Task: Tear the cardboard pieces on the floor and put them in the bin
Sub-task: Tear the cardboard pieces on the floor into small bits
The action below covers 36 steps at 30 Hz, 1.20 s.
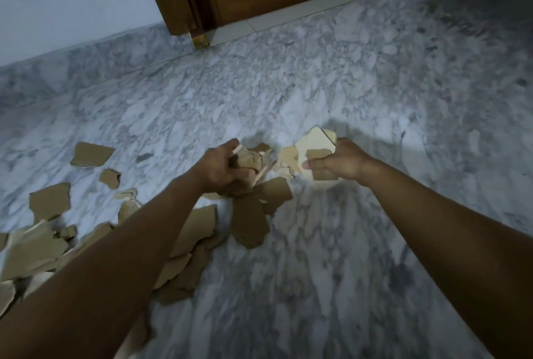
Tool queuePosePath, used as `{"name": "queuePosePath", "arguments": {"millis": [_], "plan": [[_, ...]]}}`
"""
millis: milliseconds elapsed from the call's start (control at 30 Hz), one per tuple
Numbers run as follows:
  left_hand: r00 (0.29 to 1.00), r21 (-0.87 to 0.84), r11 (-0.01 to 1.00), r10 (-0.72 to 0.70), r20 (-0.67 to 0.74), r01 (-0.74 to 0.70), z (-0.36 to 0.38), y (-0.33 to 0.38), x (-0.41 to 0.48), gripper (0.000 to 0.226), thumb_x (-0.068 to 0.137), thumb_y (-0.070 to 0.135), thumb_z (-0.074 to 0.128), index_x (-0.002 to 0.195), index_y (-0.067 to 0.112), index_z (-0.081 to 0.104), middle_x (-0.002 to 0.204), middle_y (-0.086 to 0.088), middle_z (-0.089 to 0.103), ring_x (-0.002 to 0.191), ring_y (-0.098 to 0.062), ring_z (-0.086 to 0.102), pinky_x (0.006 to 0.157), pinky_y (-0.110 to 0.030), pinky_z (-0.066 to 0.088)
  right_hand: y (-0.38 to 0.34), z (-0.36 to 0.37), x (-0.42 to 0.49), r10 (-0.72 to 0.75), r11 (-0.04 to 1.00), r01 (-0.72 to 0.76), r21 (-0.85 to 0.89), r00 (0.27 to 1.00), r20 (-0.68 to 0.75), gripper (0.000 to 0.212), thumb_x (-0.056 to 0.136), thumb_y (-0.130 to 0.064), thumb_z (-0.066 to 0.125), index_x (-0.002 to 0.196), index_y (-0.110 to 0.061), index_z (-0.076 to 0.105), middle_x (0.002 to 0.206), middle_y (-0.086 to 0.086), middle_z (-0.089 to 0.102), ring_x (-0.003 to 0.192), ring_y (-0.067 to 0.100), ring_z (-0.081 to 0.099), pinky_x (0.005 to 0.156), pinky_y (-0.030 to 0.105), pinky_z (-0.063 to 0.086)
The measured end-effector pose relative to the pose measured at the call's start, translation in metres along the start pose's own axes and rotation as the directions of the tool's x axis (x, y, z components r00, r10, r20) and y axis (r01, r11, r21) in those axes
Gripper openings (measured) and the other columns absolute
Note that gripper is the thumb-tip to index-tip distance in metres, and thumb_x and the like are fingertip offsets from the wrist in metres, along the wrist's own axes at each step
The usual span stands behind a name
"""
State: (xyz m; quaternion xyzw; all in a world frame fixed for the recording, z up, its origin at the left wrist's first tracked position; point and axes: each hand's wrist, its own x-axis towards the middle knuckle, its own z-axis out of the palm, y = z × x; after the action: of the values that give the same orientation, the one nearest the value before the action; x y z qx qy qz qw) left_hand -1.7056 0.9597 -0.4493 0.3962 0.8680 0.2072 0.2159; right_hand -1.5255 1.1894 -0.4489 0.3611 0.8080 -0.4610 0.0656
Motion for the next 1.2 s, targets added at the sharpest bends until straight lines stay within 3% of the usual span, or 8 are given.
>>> {"name": "queuePosePath", "arguments": {"millis": [100, 167, 300, 567, 767, 933, 1100, 1200], "plan": [[0.987, -0.165, 0.978, -0.141, -0.075, 0.128, -0.031, -0.014, -0.012, 0.052, 0.076, 0.031, 0.083, 0.107, 0.012, 0.047, 0.087, 0.002, 0.055, 0.075, -0.014, 0.052, 0.062, -0.026, 0.041, -0.023, 0.017, 0.008, -0.061, 0.982, 0.089, -0.168, 0.985, 0.161, 0.087, 0.038, -0.065, 0.09, 0.112, -0.024, 0.069, 0.109, -0.007, 0.071, 0.1, 0.014, 0.066, 0.094, 0.039, 0.055], [0.982, -0.191, 0.968, -0.178, -0.059, 0.164, -0.045, -0.025, -0.021, 0.044, 0.073, 0.03, 0.086, 0.101, 0.014, 0.057, 0.086, 0.006, 0.061, 0.079, -0.011, 0.058, 0.062, -0.021, 0.041, -0.036, 0.034, 0.013, -0.044, 0.961, 0.096, -0.259, 0.979, 0.199, 0.085, 0.045, -0.062, 0.089, 0.116, -0.022, 0.067, 0.113, -0.004, 0.069, 0.102, 0.018, 0.065, 0.094, 0.036, 0.053], [0.982, -0.175, 0.968, -0.165, 0.093, 0.18, -0.058, -0.024, -0.026, 0.017, 0.074, 0.028, 0.085, 0.077, 0.025, 0.068, 0.074, 0.011, 0.068, 0.071, -0.002, 0.063, 0.059, -0.015, 0.041, -0.037, 0.059, 0.03, 0.007, 0.976, -0.01, -0.218, 1.0, -0.014, 0.078, 0.067, -0.048, 0.087, 0.129, -0.012, 0.057, 0.128, 0.006, 0.063, 0.115, 0.027, 0.061, 0.089, 0.029, 0.049], [0.965, -0.089, 0.975, -0.186, 0.183, 0.205, -0.041, -0.011, 0.023, 0.042, 0.071, 0.043, 0.084, 0.099, 0.014, 0.073, 0.095, -0.004, 0.072, 0.089, -0.019, 0.066, 0.083, -0.035, 0.053, -0.028, 0.076, 0.033, 0.018, 0.998, -0.022, -0.051, 0.996, -0.083, 0.07, 0.067, -0.04, 0.087, 0.126, -0.013, 0.061, 0.123, 0.008, 0.066, 0.111, 0.027, 0.063, 0.084, 0.03, 0.051], [0.968, 0.036, 0.986, -0.165, 0.187, 0.162, -0.008, 0.002, 0.074, 0.048, 0.071, 0.049, 0.082, 0.095, 0.009, 0.069, 0.098, -0.009, 0.068, 0.094, -0.024, 0.063, 0.081, -0.036, 0.051, -0.015, 0.031, 0.021, -0.071, 0.997, 0.07, 0.039, 0.997, 0.029, 0.03, 0.079, -0.017, 0.08, 0.106, -0.01, 0.071, 0.103, 0.011, 0.071, 0.09, 0.023, 0.068, 0.077, 0.037, 0.057], [0.954, 0.275, 0.933, -0.272, 0.125, 0.231, 0.018, 0.007, 0.09, 0.067, 0.071, 0.061, 0.076, 0.121, 0.021, 0.054, 0.129, -0.013, 0.045, 0.122, -0.036, 0.039, 0.103, -0.047, 0.036, 0.011, 0.002, 0.025, -0.154, 0.964, 0.161, -0.211, 0.987, 0.05, 0.054, 0.076, -0.026, 0.084, 0.125, -0.02, 0.061, 0.108, -0.003, 0.063, 0.102, 0.019, 0.062, 0.08, 0.027, 0.046], [0.964, 0.174, 0.964, -0.228, 0.14, 0.202, 0.022, 0.01, 0.081, 0.073, 0.066, 0.054, 0.083, 0.123, 0.02, 0.053, 0.127, -0.007, 0.057, 0.118, -0.031, 0.052, 0.1, -0.045, 0.044, 0.012, 0.002, 0.021, -0.066, 0.95, 0.076, -0.301, 0.997, 0.041, 0.047, 0.074, -0.034, 0.085, 0.108, -0.007, 0.068, 0.1, 0.011, 0.07, 0.094, 0.025, 0.068, 0.073, 0.031, 0.053], [0.986, 0.068, 0.984, -0.167, 0.002, 0.167, 0.016, 0.018, 0.07, 0.056, 0.071, 0.049, 0.078, 0.114, 0.026, 0.05, 0.105, -0.006, 0.062, 0.097, -0.03, 0.062, 0.087, -0.047, 0.053, -0.003, 0.0, 0.023, -0.047, 0.98, 0.065, -0.188, 0.994, 0.096, 0.038, 0.065, -0.028, 0.091, 0.092, -0.011, 0.07, 0.087, 0.009, 0.073, 0.079, 0.02, 0.072, 0.067, 0.034, 0.062]]}}
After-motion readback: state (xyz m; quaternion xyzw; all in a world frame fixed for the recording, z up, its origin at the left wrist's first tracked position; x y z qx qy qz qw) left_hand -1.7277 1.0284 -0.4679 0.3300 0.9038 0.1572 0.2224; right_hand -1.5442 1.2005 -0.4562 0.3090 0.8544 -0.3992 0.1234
